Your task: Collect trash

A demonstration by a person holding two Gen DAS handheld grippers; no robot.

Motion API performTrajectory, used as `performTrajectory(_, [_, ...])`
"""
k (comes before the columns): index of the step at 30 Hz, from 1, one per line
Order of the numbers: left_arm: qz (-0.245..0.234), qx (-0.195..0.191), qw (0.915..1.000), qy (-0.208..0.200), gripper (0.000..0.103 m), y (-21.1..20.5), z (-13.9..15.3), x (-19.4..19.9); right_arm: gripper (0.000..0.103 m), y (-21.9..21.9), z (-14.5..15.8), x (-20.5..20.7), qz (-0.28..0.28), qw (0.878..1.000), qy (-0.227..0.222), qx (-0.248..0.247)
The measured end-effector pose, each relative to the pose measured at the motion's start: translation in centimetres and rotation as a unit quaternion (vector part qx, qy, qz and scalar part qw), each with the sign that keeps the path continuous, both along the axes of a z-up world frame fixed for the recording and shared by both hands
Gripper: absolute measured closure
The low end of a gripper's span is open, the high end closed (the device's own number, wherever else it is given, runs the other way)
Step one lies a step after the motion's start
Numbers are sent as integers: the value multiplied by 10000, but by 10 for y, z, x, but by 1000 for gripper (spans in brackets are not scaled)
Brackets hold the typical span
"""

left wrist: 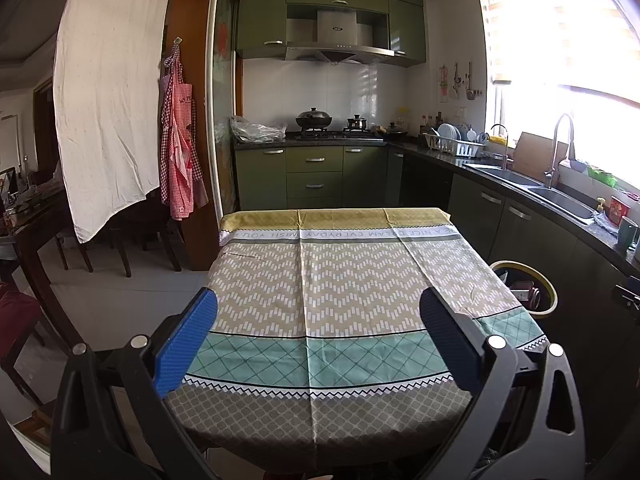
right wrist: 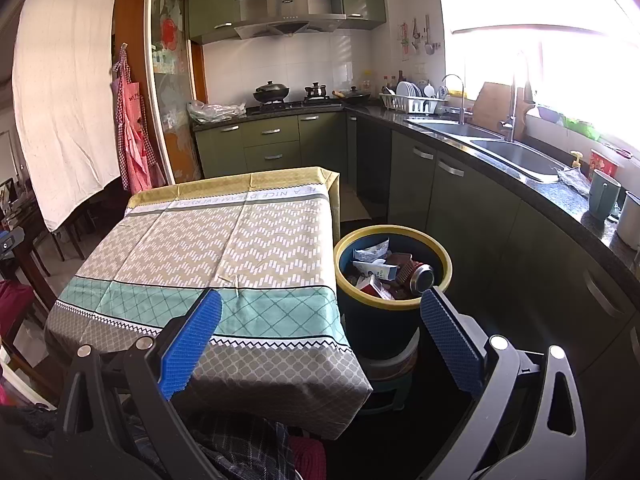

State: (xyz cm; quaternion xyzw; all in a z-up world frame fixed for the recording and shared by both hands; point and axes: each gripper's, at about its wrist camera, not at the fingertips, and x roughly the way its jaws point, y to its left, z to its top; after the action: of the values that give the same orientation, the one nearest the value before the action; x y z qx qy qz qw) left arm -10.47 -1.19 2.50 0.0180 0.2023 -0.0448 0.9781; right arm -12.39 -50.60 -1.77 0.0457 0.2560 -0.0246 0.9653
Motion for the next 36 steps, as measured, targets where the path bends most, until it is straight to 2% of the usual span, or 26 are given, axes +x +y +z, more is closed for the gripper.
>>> performTrajectory(36, [-145,115,9998,19,7,-1,1,2,5,-1,-6,5,14,10000,64,10])
